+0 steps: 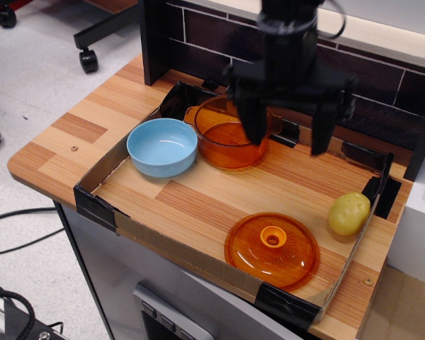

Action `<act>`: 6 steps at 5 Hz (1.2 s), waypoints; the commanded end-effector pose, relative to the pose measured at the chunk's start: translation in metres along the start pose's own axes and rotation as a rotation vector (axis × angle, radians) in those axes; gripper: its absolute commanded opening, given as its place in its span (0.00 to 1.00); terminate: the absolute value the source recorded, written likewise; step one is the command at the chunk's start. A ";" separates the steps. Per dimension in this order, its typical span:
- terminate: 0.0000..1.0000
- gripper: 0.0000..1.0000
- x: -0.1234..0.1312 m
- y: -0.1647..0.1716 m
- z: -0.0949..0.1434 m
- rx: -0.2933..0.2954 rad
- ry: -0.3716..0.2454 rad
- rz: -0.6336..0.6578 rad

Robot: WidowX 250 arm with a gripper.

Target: Put lid on pot

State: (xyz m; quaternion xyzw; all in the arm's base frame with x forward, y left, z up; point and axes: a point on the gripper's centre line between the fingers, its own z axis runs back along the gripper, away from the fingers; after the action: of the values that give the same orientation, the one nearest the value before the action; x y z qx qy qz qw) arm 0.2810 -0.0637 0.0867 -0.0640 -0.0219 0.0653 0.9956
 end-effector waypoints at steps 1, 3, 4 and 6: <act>0.00 1.00 -0.013 0.004 -0.010 0.003 -0.059 -0.093; 0.00 1.00 -0.026 0.006 -0.030 0.027 -0.066 -0.112; 0.00 1.00 -0.030 0.002 -0.035 0.025 -0.055 -0.110; 0.00 1.00 -0.034 -0.007 -0.048 0.038 -0.039 -0.100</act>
State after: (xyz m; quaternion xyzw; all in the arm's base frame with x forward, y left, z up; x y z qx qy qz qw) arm 0.2461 -0.0813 0.0329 -0.0398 -0.0311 0.0150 0.9986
